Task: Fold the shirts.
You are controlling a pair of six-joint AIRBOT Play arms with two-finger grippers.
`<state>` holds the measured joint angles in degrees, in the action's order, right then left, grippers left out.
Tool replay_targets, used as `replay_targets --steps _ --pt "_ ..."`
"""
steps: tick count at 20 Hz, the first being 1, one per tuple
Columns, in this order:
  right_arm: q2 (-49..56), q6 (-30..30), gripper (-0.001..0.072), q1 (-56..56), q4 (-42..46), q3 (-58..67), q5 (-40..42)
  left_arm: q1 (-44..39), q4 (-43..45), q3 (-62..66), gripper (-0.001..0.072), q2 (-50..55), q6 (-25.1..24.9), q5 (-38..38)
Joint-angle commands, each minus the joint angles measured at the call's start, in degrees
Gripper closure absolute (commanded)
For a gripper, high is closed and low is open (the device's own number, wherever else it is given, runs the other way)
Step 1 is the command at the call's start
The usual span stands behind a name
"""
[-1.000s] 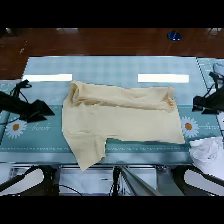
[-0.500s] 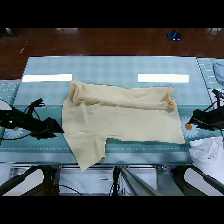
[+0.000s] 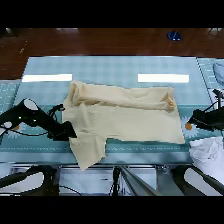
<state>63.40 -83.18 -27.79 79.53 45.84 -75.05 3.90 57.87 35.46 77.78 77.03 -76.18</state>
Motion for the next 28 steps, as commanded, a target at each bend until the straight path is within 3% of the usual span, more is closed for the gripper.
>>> replay_targets --steps 1,3,6,8,12,16,26,28 --pt "-0.07 -0.04 0.0225 0.00 -0.07 -0.02 0.04 -2.14 0.46 -0.02 0.0552 3.72 2.95 5.73" --pt "-0.07 -0.02 0.0225 0.00 -0.11 -0.02 -0.17 -2.14 -1.25 0.09 0.0685 3.80 -2.03 4.98" --pt "-0.07 -0.24 0.0222 -0.02 -0.13 -0.02 -0.46 -2.12 -1.36 0.13 0.0685 3.13 -4.61 2.40" --pt "-0.42 -0.83 0.0167 -0.02 1.81 -0.04 -1.60 -2.12 -1.36 0.11 0.0686 2.08 -5.25 1.88" --pt "-2.36 -0.87 0.0168 -5.07 0.00 -3.37 -1.68 -2.01 -1.31 0.13 0.0685 -0.83 -7.45 2.05" --pt "-2.49 5.68 0.0231 -11.93 -9.49 -8.22 1.25 -2.01 -1.31 0.13 0.0685 -1.68 -9.14 2.05" --pt "-2.49 10.23 0.0242 -12.09 -12.44 -21.53 5.73 -2.01 -1.31 0.13 0.0685 -1.68 -10.40 2.19" --pt "-2.49 10.14 0.0316 -12.09 -15.96 -23.61 9.22 -2.01 -1.33 0.13 0.0685 -1.68 -10.40 2.16"
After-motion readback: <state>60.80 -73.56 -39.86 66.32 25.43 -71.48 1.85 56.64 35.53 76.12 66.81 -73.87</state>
